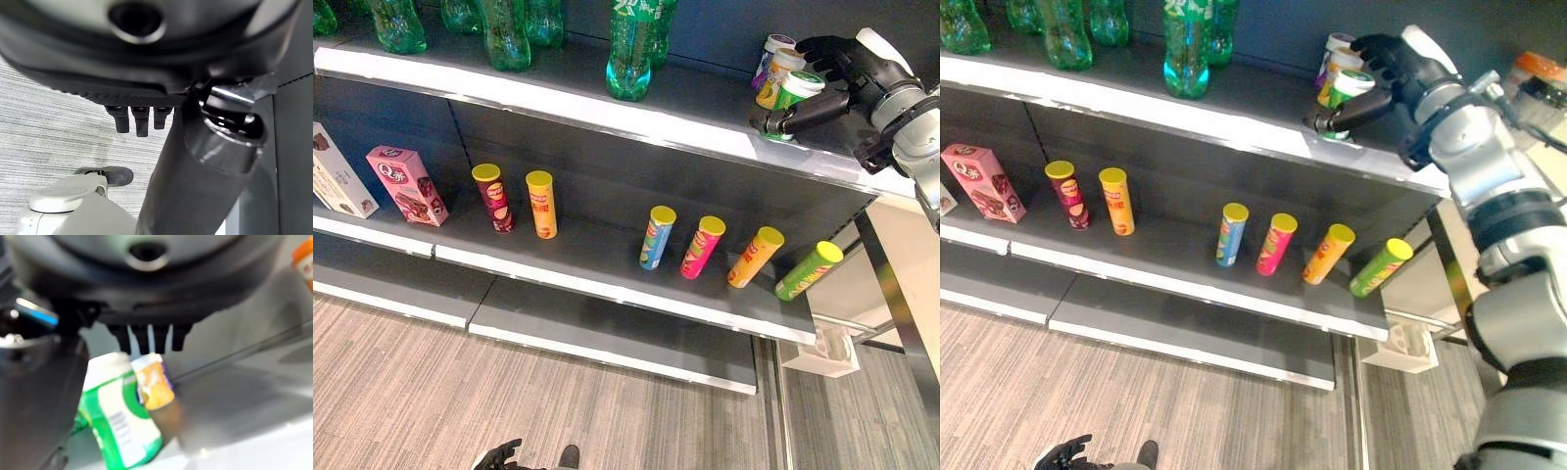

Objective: Put the goods on the table back onto the shelves and tidy them up.

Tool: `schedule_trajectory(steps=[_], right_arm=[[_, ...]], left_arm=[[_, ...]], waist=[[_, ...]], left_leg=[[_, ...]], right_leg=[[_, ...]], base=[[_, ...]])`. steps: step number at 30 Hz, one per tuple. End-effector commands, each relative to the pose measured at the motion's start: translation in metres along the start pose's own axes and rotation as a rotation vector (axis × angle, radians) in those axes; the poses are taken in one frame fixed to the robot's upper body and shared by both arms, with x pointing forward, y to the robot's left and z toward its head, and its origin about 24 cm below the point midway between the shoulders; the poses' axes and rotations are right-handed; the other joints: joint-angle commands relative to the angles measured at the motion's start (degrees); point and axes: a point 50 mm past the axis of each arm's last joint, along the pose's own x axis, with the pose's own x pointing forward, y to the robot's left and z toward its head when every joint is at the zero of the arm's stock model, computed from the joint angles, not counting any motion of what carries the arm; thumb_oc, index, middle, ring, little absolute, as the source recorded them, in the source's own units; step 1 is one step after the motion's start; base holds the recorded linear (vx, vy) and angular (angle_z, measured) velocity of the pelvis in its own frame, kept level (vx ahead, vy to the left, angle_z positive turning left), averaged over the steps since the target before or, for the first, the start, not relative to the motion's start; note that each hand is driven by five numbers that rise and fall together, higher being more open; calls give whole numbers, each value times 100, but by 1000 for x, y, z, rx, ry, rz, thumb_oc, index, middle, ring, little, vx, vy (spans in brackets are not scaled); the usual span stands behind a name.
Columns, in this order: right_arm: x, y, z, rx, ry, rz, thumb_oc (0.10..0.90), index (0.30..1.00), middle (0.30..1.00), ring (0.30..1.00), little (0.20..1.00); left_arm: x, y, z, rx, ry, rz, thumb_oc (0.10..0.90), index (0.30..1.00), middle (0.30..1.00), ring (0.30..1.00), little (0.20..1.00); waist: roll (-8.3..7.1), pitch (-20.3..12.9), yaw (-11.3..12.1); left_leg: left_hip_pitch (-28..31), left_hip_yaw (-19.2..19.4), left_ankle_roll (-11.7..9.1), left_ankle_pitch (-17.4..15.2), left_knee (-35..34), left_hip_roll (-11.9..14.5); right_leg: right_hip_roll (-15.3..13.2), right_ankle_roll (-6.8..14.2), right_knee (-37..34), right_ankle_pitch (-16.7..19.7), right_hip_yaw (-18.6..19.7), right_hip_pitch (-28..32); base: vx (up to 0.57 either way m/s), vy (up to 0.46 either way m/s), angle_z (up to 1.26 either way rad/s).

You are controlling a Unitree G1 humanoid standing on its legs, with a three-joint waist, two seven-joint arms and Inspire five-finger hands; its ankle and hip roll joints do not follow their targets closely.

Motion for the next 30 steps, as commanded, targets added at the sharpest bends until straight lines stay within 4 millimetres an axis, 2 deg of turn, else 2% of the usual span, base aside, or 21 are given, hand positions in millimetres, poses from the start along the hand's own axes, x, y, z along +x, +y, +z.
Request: schedule_trajectory(steps=[1, 4, 5, 7, 8, 9, 10, 12, 13, 15, 19, 21, 22, 26, 30], right_arm=[[-17, -101, 59, -22, -187, -335, 800, 900, 900, 900, 900], [-42, -120, 67, -70, -290, -393, 800, 900, 900, 900, 900], [-43, -119, 65, -68, -287, -394, 800, 900, 900, 900, 900], [-68, -130, 73, -70, -393, -422, 800, 900, 900, 900, 900], [-77, -134, 70, -66, -412, -438, 800, 900, 900, 900, 900], [-77, -134, 70, -66, -412, -438, 800, 900, 900, 900, 900], [-97, -143, 68, -39, -461, -489, 800, 900, 900, 900, 900], [-112, -148, 65, -4, -509, -545, 800, 900, 900, 900, 900], [-120, -149, 62, 18, -532, -577, 800, 900, 900, 900, 900], [-146, -140, 39, 72, -554, -664, 800, 900, 900, 900, 900], [-179, -122, 8, 99, -514, -730, 800, 900, 900, 900, 900], [-186, -115, 1, 108, -498, -744, 800, 900, 900, 900, 900], [-187, -109, -2, 121, -492, -745, 800, 900, 900, 900, 900], [-180, -100, -8, 117, -457, -711, 800, 900, 900, 900, 900], [-174, -91, -12, 85, -415, -661, 800, 900, 900, 900, 900]], left_arm=[[2, 16, 18, 89, -71, 27, 800, 900, 900, 900, 900], [1, 16, 14, 67, -61, 38, 800, 900, 900, 900, 900], [1, 18, 14, 70, -61, 41, 800, 900, 900, 900, 900], [0, 17, 9, 42, -49, 45, 800, 900, 900, 900, 900], [-1, 17, 7, 36, -46, 47, 800, 900, 900, 900, 900], [-1, 17, 7, 36, -46, 47, 800, 900, 900, 900, 900], [-1, 13, 3, 24, -36, 40, 800, 900, 900, 900, 900], [-2, 10, -2, 7, -25, 37, 800, 900, 900, 900, 900], [-3, 8, -4, 0, -22, 36, 800, 900, 900, 900, 900], [-5, 10, -10, -19, -7, 46, 800, 900, 900, 900, 900], [-4, 18, 0, 30, -36, 48, 800, 900, 900, 900, 900], [-2, 19, 11, 54, -73, 40, 800, 900, 900, 900, 900], [-2, 20, 17, 71, -95, 35, 800, 900, 900, 900, 900], [-3, 24, 23, 83, -122, 40, 800, 900, 900, 900, 900], [-5, 37, 26, 101, -123, 70, 800, 900, 900, 900, 900]], waist=[[-213, -268, 36], [-203, -281, -157], [-220, -283, -146], [-192, -296, -280], [-195, -296, -313], [-195, -296, -313], [-147, -292, -405], [-104, -307, -502], [-76, -318, -567], [-93, -326, -798], [-171, -207, -850], [-174, -91, -916], [-189, -7, -965], [-174, 126, -982], [-20, 230, -903]], left_leg=[[213, 291, -274, -583, 14, 264], [250, 389, -265, -617, 14, 274], [253, 393, -265, -619, 14, 276], [275, 446, -258, -650, 14, 289], [279, 464, -250, -661, 14, 290], [279, 464, -250, -661, 14, 290], [287, 509, -232, -687, 14, 286], [299, 551, -210, -722, 14, 284], [312, 584, -191, -746, 14, 277], [358, 668, -109, -825, 14, 230], [386, 763, 13, -873, 14, 144], [388, 848, 76, -900, 14, 99], [409, 984, 122, -919, 14, 61], [416, 1300, 178, -914, 14, 57], [336, 1727, 139, -846, 14, 359]], right_leg=[[-177, 452, 36, -144, 79, 280], [-180, 470, 36, -110, 153, 239], [-179, 470, 36, -109, 156, 239], [-184, 490, 36, -95, 209, 206], [-185, 500, 36, -86, 232, 190], [-185, 500, 36, -86, 232, 190], [-184, 520, 36, -68, 287, 156], [-200, 540, 45, -45, 338, 121], [-210, 554, 52, -28, 360, 104], [-260, 603, 90, 45, 510, 43], [-355, 666, 322, 154, 732, -183], [-397, 693, 460, 289, 915, -365], [-430, 740, 469, 485, 1046, -500], [-463, 797, 486, 769, 1095, -732], [-709, 760, 750, 572, 519, -699]], base=[[-11, 32, -12], [-3, 42, -11], [-2, 36, -4], [3, 34, -20], [-1, 28, -22], [-7, 32, -11], [-2, 32, -17], [9, 46, -21], [14, 74, -29], [6, 118, -33], [-30, 114, -21], [-102, 133, -41], [-144, 158, -58], [-112, 59, -100], [-149, -20, -64]])
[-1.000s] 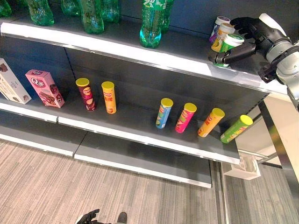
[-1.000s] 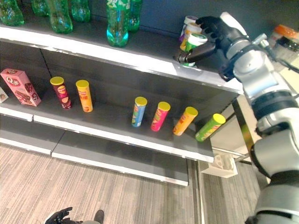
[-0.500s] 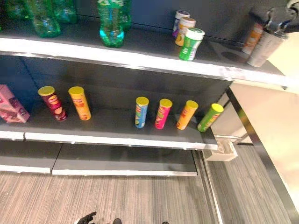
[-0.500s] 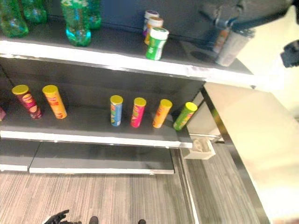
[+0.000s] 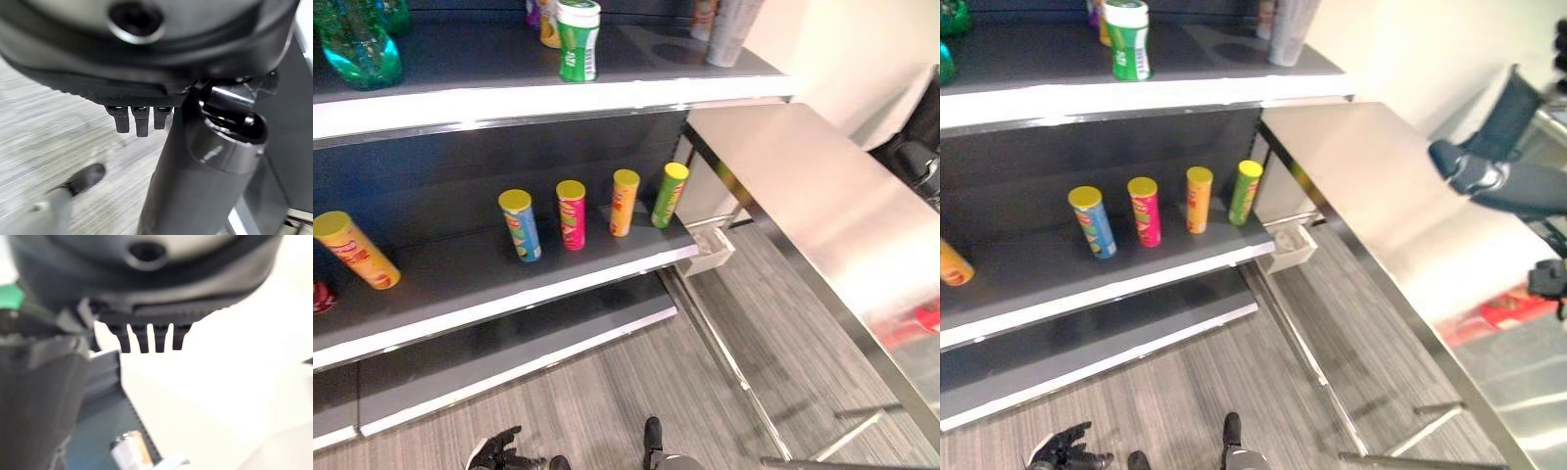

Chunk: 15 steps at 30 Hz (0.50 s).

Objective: Put the goods on the table back onto the shelves and tidy them up.

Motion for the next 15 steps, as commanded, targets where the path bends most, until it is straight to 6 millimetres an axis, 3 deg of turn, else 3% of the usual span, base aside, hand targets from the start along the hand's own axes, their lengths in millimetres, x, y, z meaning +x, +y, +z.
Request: schedule_trajectory(steps=[1, 4, 7, 9, 11, 12, 15], right_arm=[[42, -43, 62, -73, -284, -198, 800, 900, 900, 900, 900], [45, -38, 55, -184, -231, -139, 800, 900, 900, 900, 900], [47, -34, 51, -225, -205, -113, 800, 900, 900, 900, 900], [47, -34, 49, -256, -183, -86, 800, 900, 900, 900, 900], [46, -35, 51, -247, -192, -78, 800, 900, 900, 900, 900], [46, -36, 52, -247, -193, -78, 800, 900, 900, 900, 900], [47, -40, 51, -206, -190, -82, 800, 900, 900, 900, 900]], left_arm=[[-3, 29, 5, 57, -29, 67, 800, 900, 900, 900, 900], [-7, 35, -2, 16, -16, 93, 800, 900, 900, 900, 900], [-9, 35, -6, 9, -4, 94, 800, 900, 900, 900, 900], [-8, 35, -6, -3, -5, 98, 800, 900, 900, 900, 900], [-8, 32, -7, -17, -7, 93, 800, 900, 900, 900, 900], [-8, 32, -6, -16, -8, 92, 800, 900, 900, 900, 900], [-6, 22, -4, -36, -21, 67, 800, 900, 900, 900, 900]], waist=[[-7, -36, 507], [-36, -189, 728], [-102, -301, 810], [-192, -352, 805], [-218, -405, 825], [-204, -405, 831], [-94, -417, 715]], left_leg=[[207, -371, -357, -571, 51, 321], [219, 108, -443, -567, 66, 464], [237, 307, -491, -576, 83, 498], [271, 435, -626, -482, 114, 609], [294, 491, -814, -346, 125, 810], [298, 490, -834, -335, 124, 832], [287, 484, -1103, -55, 122, 1255]], right_leg=[[-516, 36, 497, -130, -204, 269], [-979, 153, 639, 69, -1136, 550], [-1053, 159, 483, 265, -1438, 695], [-974, 159, 161, 250, -1490, 765], [-717, 159, -217, -73, -1461, 907], [-696, 159, -216, -88, -1463, 911], [-287, 36, -268, -527, -1290, 884]], base=[[-97, -29, -84], [-53, -112, -65], [-10, -159, -113], [24, -359, -74], [42, -293, -35], [24, -255, -19], [24, -327, -20]])
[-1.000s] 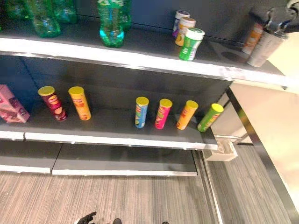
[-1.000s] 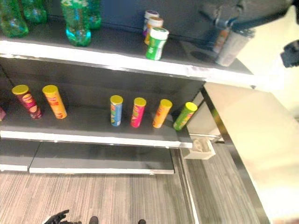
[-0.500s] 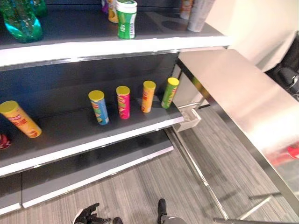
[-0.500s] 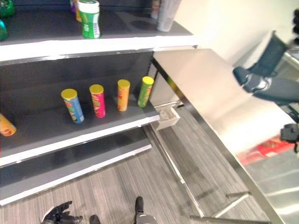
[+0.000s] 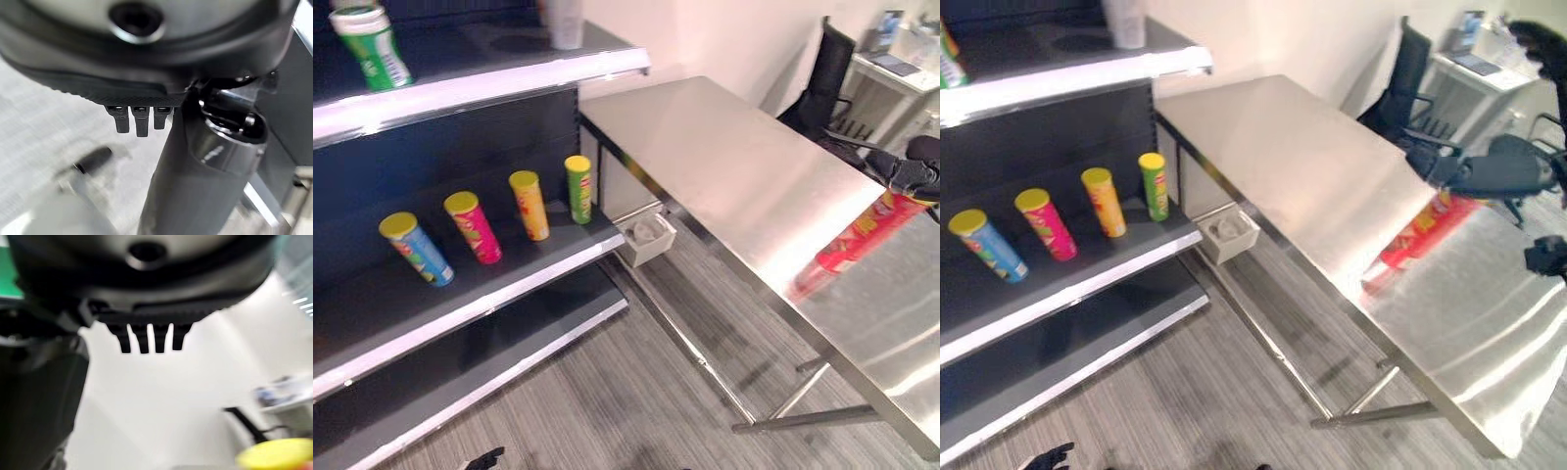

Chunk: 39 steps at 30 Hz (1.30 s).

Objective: Put the goods on the table back onto the shelves and tidy them up.

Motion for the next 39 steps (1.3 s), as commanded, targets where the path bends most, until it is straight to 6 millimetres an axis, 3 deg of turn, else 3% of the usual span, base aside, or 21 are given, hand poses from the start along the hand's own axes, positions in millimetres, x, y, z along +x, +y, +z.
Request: schedule_trajectory(steps=[1, 3, 6, 9, 10, 11, 14, 16, 17, 18, 21, 31, 32, 39], right_arm=[[17, -53, 39, 64, -202, -215, 800, 900, 900, 900, 900], [18, -53, 40, 65, -204, -214, 800, 900, 900, 900, 900], [21, -49, 37, 151, -203, -174, 800, 900, 900, 900, 900], [22, -43, 35, 162, -190, -137, 800, 900, 900, 900, 900], [20, -42, 31, 172, -176, -148, 800, 900, 900, 900, 900], [24, -36, 34, 174, -184, -131, 800, 900, 900, 900, 900], [27, -33, 31, 216, -179, -149, 800, 900, 900, 900, 900], [35, -28, 31, 223, -176, -139, 800, 900, 900, 900, 900], [36, -28, 31, 224, -178, -138, 800, 900, 900, 900, 900], [38, -26, 25, 246, -150, -152, 800, 900, 900, 900, 900], [37, -16, 11, 251, -85, -132, 800, 900, 900, 900, 900], [38, 9, -2, 189, -5, -37, 800, 900, 900, 900, 900], [37, 23, -18, 194, 78, -15, 800, 900, 900, 900, 900], [38, 44, -32, 265, 164, 2, 800, 900, 900, 900, 900]], left_arm=[[3, 22, 31, 47, -113, 40, 800, 900, 900, 900, 900], [3, 22, 31, 46, -113, 40, 800, 900, 900, 900, 900], [5, 16, 33, 43, -118, 20, 800, 900, 900, 900, 900], [6, 13, 38, 40, -132, 8, 800, 900, 900, 900, 900], [7, 10, 41, 47, -138, -2, 800, 900, 900, 900, 900], [8, 8, 46, 43, -161, -7, 800, 900, 900, 900, 900], [9, 0, 54, 51, -185, -28, 800, 900, 900, 900, 900], [10, -1, 54, 67, -185, -32, 800, 900, 900, 900, 900], [10, -1, 54, 65, -185, -31, 800, 900, 900, 900, 900], [11, -4, 56, 72, -188, -35, 800, 900, 900, 900, 900], [11, -4, 52, 73, -171, -35, 800, 900, 900, 900, 900], [11, -2, 44, 78, -143, -24, 800, 900, 900, 900, 900], [10, -5, 38, 96, -120, -39, 800, 900, 900, 900, 900], [9, -5, 32, 113, -98, -49, 800, 900, 900, 900, 900]], waist=[[-301, -157, 260], [-280, -160, 254], [-129, -126, 157], [-87, 32, 119], [-80, 133, 196], [-133, 259, 376], [-178, 275, 452], [-126, 272, 629], [-129, 267, 609], [-87, 199, 571], [-81, 70, 527], [-96, -73, 493], [-116, -135, 546], [-136, -158, 643]], left_leg=[[-93, -335, -286, -411, -207, 88], [-99, -343, -306, -397, -207, 119], [-47, -336, -457, -184, -172, 445], [-275, -451, -511, -117, 471, 754], [-462, -698, -511, -24, 859, 735], [-821, -1637, -298, -486, 1096, 232], [-1095, -2053, -134, -505, 701, -361], [-1167, -2612, -62, -471, 306, -823], [-1186, -2616, -51, -447, 301, -836], [-1077, -2865, -25, -454, 153, -923], [-832, -2771, 18, -428, -15, -967], [-351, -2405, 141, -556, -255, -1052], [-264, -2324, 212, -640, -278, -1107], [-262, -2323, 258, -677, -278, -1168]], right_leg=[[-143, 400, 34, -195, 328, -153], [-112, 380, 35, -211, 320, -154], [309, 136, 32, -548, 447, -151], [579, -89, 32, -808, 507, -77], [654, -195, 32, -930, 528, -11], [642, -208, 32, -959, 663, -4], [583, -186, 32, -797, 691, -107], [654, -184, 32, -757, 969, -140], [642, -181, 32, -741, 962, -157], [694, -194, 32, -762, 1062, -118], [681, -195, 32, -774, 1162, -31], [549, -106, 32, -697, 1385, 100], [461, -44, 32, -650, 1402, 120], [385, 11, 32, -608, 1363, 105]], base=[[8, -191, -8], [3, -133, -16], [11, -267, 0], [-1, -261, -11], [16, -253, -21], [-48, -189, -23], [8, -11, -45], [82, 81, -23], [76, 64, -88], [99, 76, -103], [143, 106, -20], [71, 103, -18], [90, 154, -7], [39, 60, -11]])
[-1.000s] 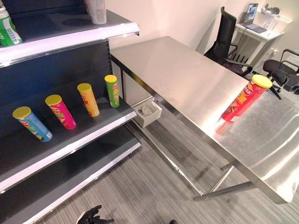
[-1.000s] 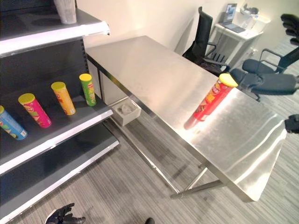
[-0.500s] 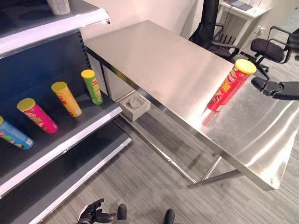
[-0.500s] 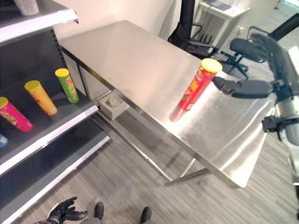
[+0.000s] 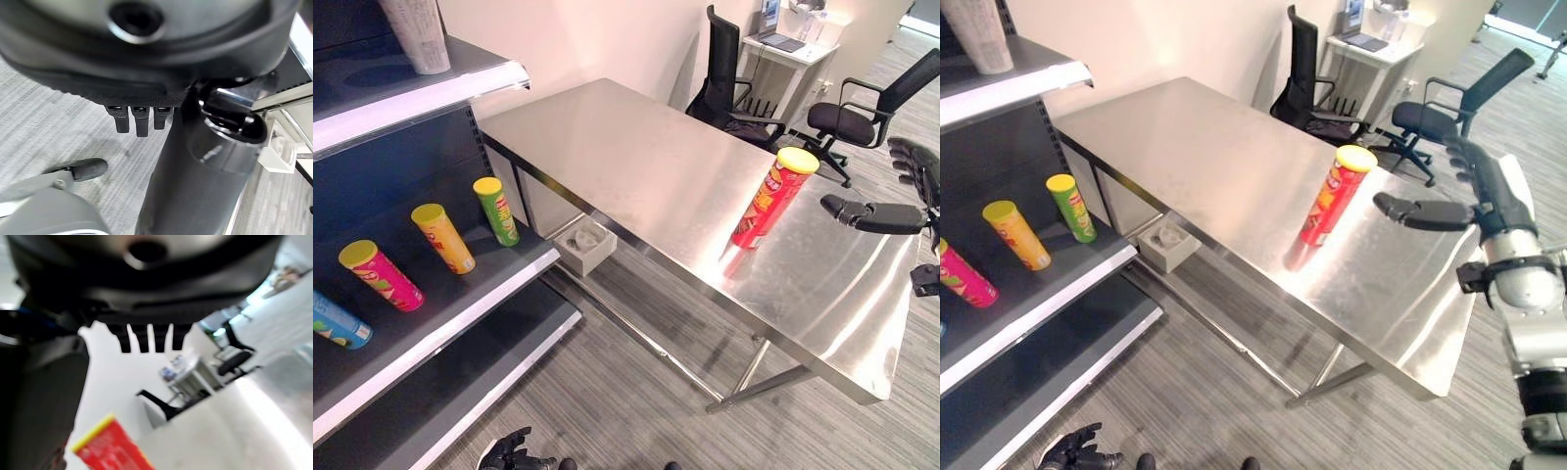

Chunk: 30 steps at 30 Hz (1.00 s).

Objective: Put the goods on the table back onto the shelves and tidy them up.

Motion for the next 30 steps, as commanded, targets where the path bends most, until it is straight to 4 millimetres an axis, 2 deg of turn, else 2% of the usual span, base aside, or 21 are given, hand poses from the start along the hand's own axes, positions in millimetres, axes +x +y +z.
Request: schedule_trajectory(steps=[1, 4, 14, 30], right_arm=[[18, -32, 48, 23, -181, -140, 800, 900, 900, 900, 900], [22, -26, 42, 38, -146, -145, 800, 900, 900, 900, 900], [31, -16, 42, 81, -129, -173, 800, 900, 900, 900, 900], [38, -20, 48, 67, -128, -224, 800, 900, 900, 900, 900]], left_arm=[[2, 12, 13, 75, -52, 12, 800, 900, 900, 900, 900], [1, 13, 11, 70, -41, 17, 800, 900, 900, 900, 900], [0, 9, 5, 80, -20, 8, 800, 900, 900, 900, 900], [-1, 10, 5, 82, -24, 20, 800, 900, 900, 900, 900]], waist=[[-77, -345, 224], [-78, -337, 289], [-17, -298, 430], [-67, -244, 582]], left_leg=[[-155, 3, -73, -253, 19, 56], [-186, -35, -63, -266, 19, 25], [-257, -178, -41, -253, 19, -33], [-333, -338, -43, -233, 19, -40]], right_leg=[[93, 204, 37, -365, -267, 205], [55, 212, 37, -364, -336, 198], [-10, 229, 37, -367, -511, 201], [3, 218, 37, -404, -633, 208]], base=[[0, 0, 0], [33, 27, 5], [27, 11, 12], [14, 2, 5]])
